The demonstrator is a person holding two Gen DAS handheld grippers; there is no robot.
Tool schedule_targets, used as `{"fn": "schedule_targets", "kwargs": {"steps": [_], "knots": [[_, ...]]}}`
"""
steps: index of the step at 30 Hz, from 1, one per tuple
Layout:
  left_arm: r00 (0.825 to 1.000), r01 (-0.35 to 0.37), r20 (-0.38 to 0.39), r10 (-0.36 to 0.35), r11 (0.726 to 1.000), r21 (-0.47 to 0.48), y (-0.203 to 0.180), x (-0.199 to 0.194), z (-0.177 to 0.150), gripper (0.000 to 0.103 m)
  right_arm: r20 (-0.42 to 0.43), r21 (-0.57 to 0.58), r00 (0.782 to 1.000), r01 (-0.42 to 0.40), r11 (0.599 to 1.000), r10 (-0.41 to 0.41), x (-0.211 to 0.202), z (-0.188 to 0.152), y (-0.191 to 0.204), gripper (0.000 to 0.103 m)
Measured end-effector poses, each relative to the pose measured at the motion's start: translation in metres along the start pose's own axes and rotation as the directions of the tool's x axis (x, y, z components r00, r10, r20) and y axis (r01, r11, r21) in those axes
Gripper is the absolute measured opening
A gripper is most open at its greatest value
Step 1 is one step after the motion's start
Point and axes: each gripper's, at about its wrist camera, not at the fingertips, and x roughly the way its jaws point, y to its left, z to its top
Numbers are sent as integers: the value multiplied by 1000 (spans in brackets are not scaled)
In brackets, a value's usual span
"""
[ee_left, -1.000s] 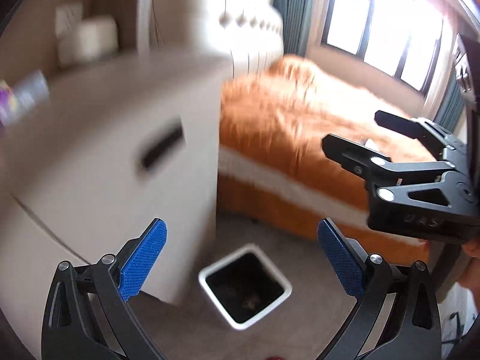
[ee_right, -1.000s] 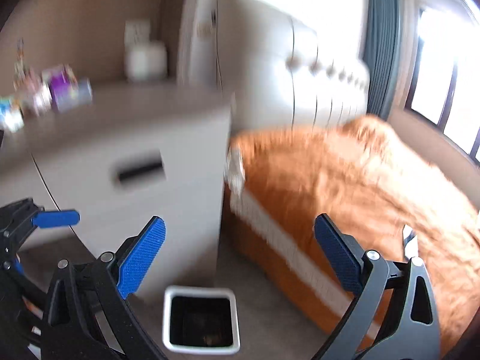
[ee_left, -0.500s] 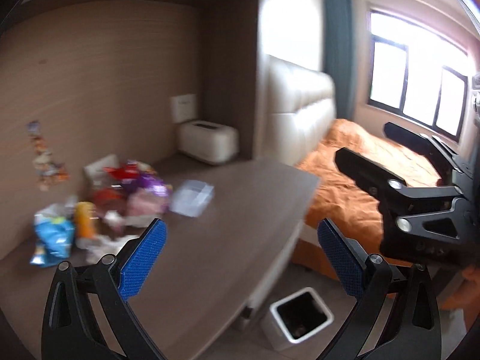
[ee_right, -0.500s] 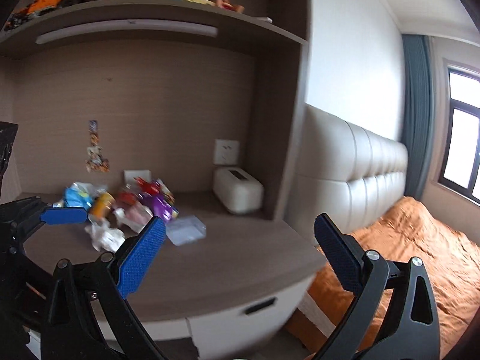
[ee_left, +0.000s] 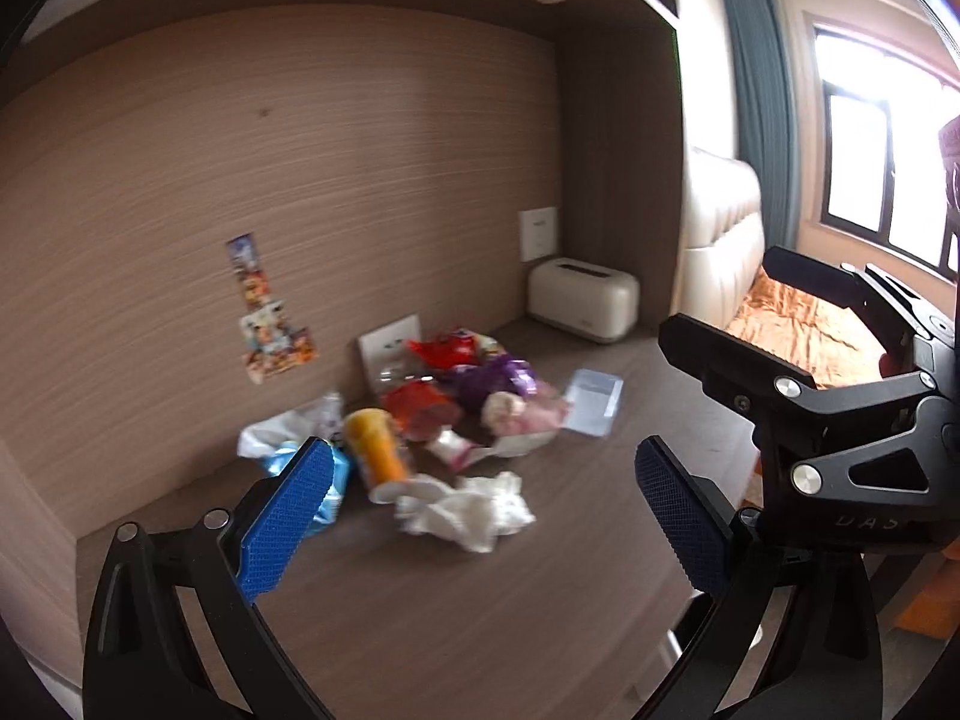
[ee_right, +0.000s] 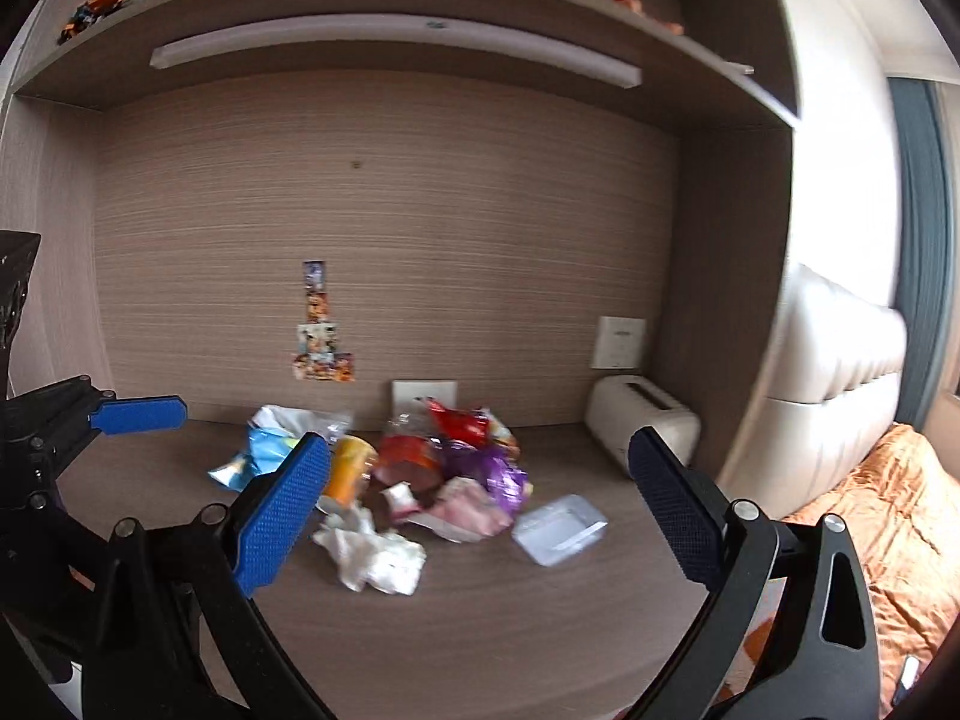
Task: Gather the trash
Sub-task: 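Raise both open tools from the bin back toward the desk, then grasp the blue chip bag with left tool while right tool grasps the white tissue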
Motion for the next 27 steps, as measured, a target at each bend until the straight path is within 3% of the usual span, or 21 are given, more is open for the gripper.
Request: {"fn": "schedule_targets", "kwargs": {"steps": [14, 19, 27], "knots": [[997, -55, -55, 54, 998, -15, 100, 35, -20, 99, -61, 21, 998, 10, 1000, -8, 62, 1, 65, 99], [995, -61, -81, 61, 998, 4, 121, 57, -31, 99, -103, 33, 994, 46, 998, -43, 84, -11, 77, 99], [991, -15, -130, 14, 1000, -5, 147, 114, -42, 99, -222, 23, 971, 94, 995, -86, 129, -50, 85, 99]]}}
